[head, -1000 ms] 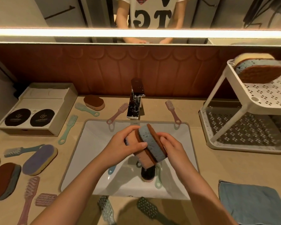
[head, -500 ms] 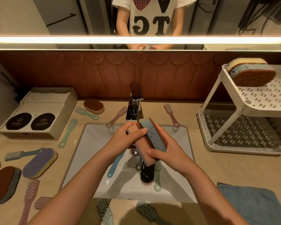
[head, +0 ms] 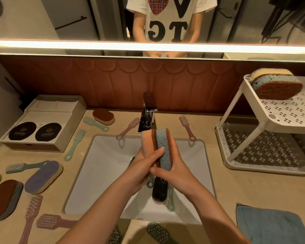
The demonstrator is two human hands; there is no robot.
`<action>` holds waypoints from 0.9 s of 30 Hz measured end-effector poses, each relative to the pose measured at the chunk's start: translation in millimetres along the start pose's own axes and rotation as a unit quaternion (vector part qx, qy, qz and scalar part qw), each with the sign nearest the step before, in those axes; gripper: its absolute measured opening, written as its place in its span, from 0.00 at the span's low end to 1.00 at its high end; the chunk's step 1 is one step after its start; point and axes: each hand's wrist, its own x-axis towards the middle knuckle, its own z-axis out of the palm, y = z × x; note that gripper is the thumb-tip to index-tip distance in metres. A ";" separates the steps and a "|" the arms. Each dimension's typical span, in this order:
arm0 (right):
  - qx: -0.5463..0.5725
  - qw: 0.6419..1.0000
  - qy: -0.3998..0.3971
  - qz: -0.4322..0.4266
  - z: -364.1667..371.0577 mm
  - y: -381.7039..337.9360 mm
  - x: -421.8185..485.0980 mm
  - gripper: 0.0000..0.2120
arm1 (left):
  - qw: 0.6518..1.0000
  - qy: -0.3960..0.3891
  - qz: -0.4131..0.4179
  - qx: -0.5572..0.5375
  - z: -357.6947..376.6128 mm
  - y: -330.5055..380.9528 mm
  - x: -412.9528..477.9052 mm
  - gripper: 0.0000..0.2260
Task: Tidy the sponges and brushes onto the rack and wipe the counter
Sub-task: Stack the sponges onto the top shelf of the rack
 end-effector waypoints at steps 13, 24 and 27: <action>-0.119 0.993 0.010 0.018 -26.6 -42.3 19.0 0.24 | 0.921 -0.121 -0.033 0.370 -27.7 38.4 5.7 0.23; -0.101 0.991 0.065 -0.060 -15.2 -29.1 20.6 0.10 | 0.935 -0.050 0.024 0.351 -35.2 36.2 6.0 0.31; -0.012 0.990 0.142 -0.015 -19.0 -28.9 20.5 0.10 | 0.978 0.021 0.032 0.204 -38.2 27.1 2.1 0.27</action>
